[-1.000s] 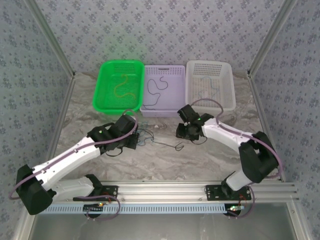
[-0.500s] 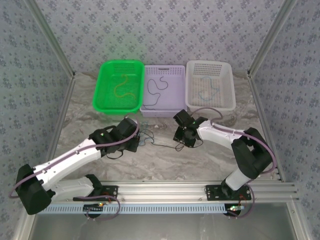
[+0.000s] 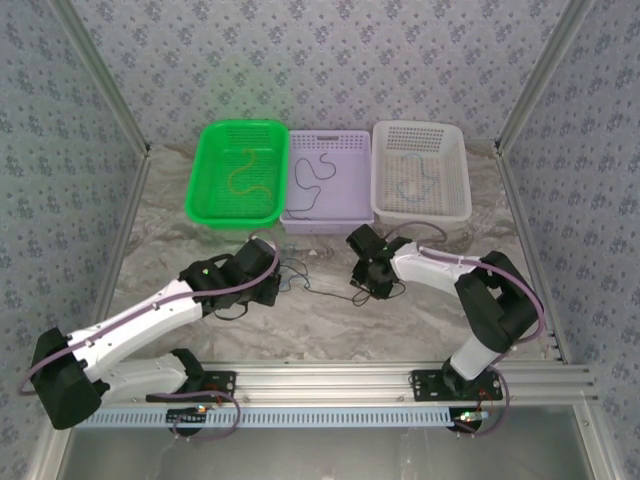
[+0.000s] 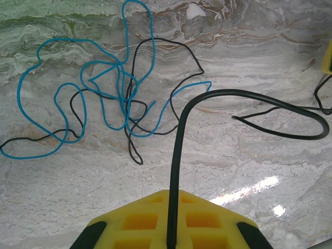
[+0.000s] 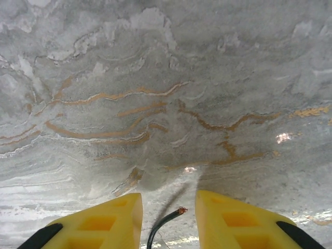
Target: Untangle the cables
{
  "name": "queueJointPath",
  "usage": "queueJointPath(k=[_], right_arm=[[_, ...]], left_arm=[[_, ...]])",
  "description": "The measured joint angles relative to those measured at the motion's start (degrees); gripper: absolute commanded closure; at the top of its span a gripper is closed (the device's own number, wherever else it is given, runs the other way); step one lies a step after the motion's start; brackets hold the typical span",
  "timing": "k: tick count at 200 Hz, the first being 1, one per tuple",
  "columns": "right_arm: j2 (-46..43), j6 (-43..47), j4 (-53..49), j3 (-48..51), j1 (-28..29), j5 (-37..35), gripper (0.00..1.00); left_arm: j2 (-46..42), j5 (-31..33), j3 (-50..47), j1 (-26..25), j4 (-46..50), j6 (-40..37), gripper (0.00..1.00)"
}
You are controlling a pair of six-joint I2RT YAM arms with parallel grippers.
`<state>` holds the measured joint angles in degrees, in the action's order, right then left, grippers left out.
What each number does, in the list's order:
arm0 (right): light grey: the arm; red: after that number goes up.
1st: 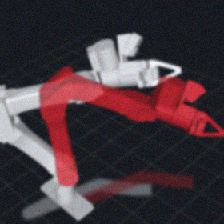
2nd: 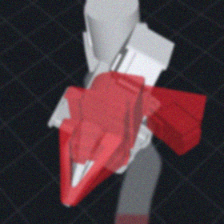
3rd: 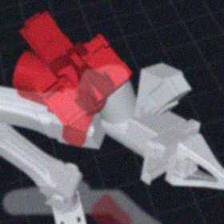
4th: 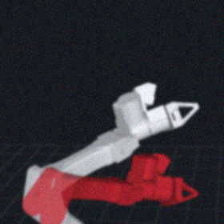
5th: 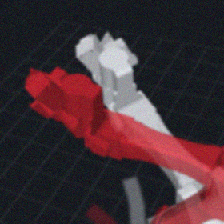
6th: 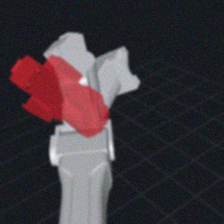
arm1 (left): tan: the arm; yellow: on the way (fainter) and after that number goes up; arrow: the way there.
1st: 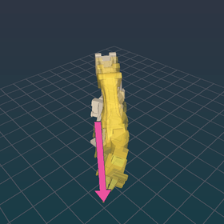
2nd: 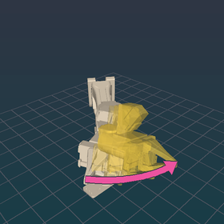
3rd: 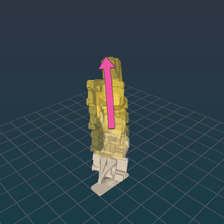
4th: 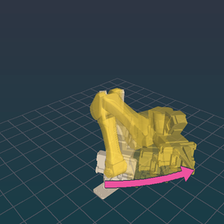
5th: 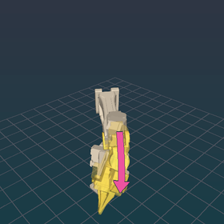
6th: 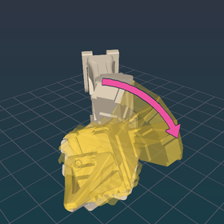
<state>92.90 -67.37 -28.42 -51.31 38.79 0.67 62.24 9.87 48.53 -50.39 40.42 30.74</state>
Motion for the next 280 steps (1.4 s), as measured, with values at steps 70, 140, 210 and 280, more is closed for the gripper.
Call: queueJointPath(k=[70, 140, 210, 280], right_arm=[[0.7, -4.1, -0.3, 0.5, 0.2, -0.7, 0.96], [-7.1, -3.6, 2.1, 2.6, -4.2, -3.1, 1.00], [-20.2, 11.5, 2.7, -27.7, -30.1, 2.3, 1.00], [-12.1, 13.2, 4.5, -42.1, -44.3, 18.4, 1.00]], left_arm=[[0.0, 0.0, 0.0, -0.3, -0.1, 0.0, 1.00], [-1.4, -0.1, -0.4, -0.8, -0.4, 0.0, 1.00], [4.0, -1.6, -1.6, -9.2, -8.2, -2.1, 1.00], [17.7, 0.3, 5.0, -17.4, -13.9, -3.1, 1.00]])
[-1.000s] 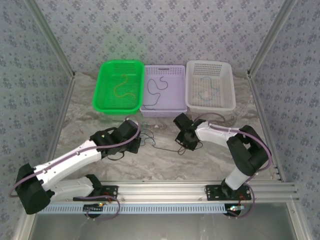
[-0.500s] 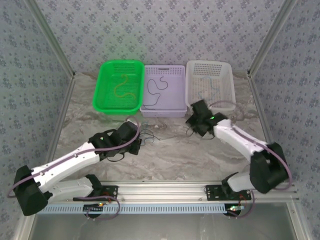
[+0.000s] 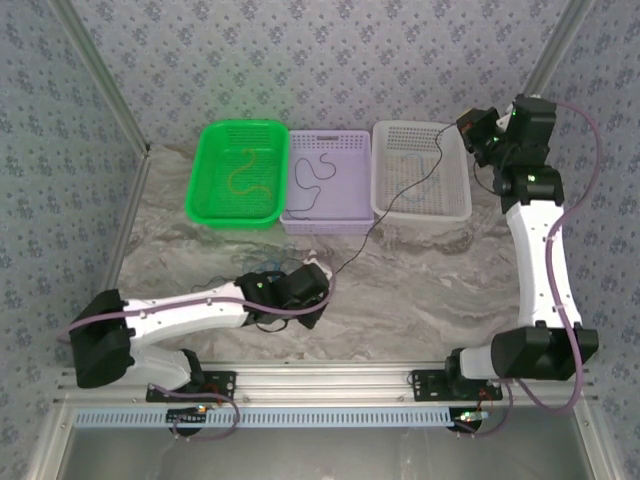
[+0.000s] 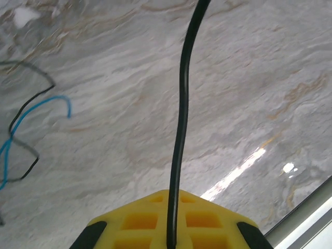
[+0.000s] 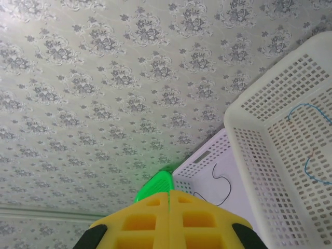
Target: Untangle the cables
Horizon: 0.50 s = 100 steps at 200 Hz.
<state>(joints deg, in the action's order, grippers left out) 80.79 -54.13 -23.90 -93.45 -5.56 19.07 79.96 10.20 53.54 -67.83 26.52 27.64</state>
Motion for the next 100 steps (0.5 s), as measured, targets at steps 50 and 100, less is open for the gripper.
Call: queueJointPath(k=[50, 100], right_arm=[[1.7, -4.1, 0.4, -5.7, -7.9, 5.5, 1.00], [1.7, -11.4, 1.9, -7.7, -13.1, 10.3, 1.00]], left_arm=[[2.2, 2.6, 1.3, -0.5, -0.2, -0.2, 1.00], [2.3, 5.8, 1.3, -0.5, -2.2, -1.4, 1.00]])
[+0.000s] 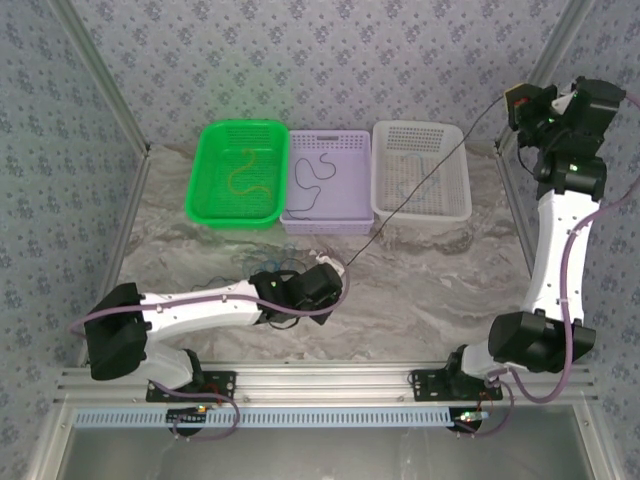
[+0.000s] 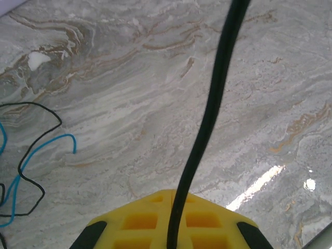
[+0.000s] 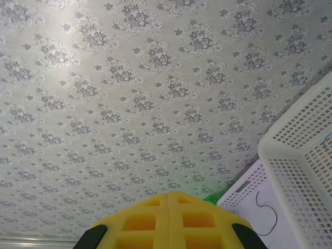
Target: Untangle the cables
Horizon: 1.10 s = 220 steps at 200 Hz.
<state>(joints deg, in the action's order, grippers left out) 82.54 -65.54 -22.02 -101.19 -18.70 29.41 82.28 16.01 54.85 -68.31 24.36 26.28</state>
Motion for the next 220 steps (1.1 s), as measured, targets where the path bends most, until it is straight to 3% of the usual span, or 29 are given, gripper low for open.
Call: queueJointPath(k=[71, 96, 118, 156, 220], right_arm=[[0.4, -2.4, -1.0, -2.6, -2.4, 3.0, 1.00], [0.2, 2.1, -1.1, -3.3, 2.6, 0.7, 1.00], [0.1, 7.0, -1.0, -3.2, 10.9, -2.2, 1.00], [1.5, 12.6, 2.3, -1.7, 23.1, -4.9, 1.00], [16.9, 15.4, 11.2, -1.0, 30.8, -7.0, 1.00]], left_arm=[[0.1, 1.8, 0.0, 0.0, -2.5, -0.8, 1.00], [0.0, 2.1, 0.2, 0.1, -1.1, -1.4, 1.00], [-0.4, 1.1, 0.9, 1.5, 0.2, -1.4, 1.00], [-3.2, -2.1, 3.9, 7.5, 1.0, -1.4, 1.00], [-2.7, -10.5, 11.3, 24.0, -1.1, -1.4, 1.00]])
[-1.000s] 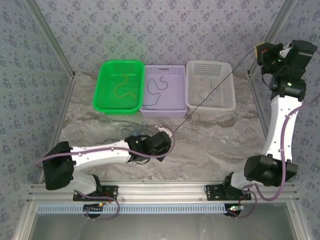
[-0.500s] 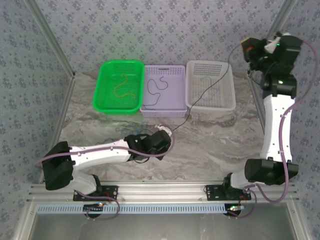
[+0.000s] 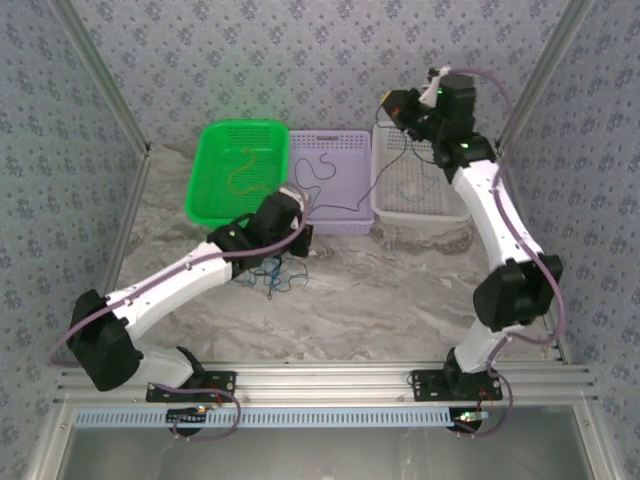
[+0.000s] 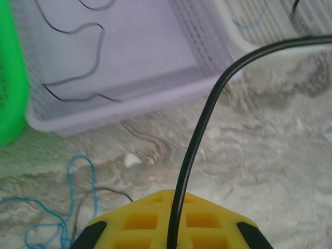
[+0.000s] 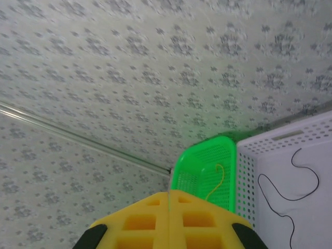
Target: Untangle the cables
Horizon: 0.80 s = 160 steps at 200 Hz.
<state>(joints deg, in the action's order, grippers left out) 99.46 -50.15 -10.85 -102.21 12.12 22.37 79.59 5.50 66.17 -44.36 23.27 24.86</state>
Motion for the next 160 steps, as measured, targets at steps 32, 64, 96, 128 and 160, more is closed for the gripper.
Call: queueJointPath(k=[32, 64, 96, 128, 160], right_arm=[[10.8, 1.7, -0.5, -6.1, 2.1, -0.6, 1.00], [20.4, 3.3, -2.8, -16.1, 3.7, -0.9, 1.00], [29.4, 4.5, -6.7, -27.4, 5.0, -1.7, 1.00], [37.9, 5.2, -11.4, -37.0, 5.6, -2.1, 0.98], [42.3, 7.1, -16.4, -39.4, 5.7, -2.7, 0.63]], left_arm=[[7.6, -3.0, 6.4, 5.5, -1.7, -1.0, 1.00], [16.9, -5.2, 12.0, 9.4, -3.0, -1.7, 1.00], [25.4, -5.7, 16.3, 12.2, -3.8, -1.9, 1.00], [31.2, -5.9, 19.8, 12.9, -3.6, -1.9, 1.00], [33.4, -6.4, 22.0, 12.7, -3.1, -1.6, 0.72]])
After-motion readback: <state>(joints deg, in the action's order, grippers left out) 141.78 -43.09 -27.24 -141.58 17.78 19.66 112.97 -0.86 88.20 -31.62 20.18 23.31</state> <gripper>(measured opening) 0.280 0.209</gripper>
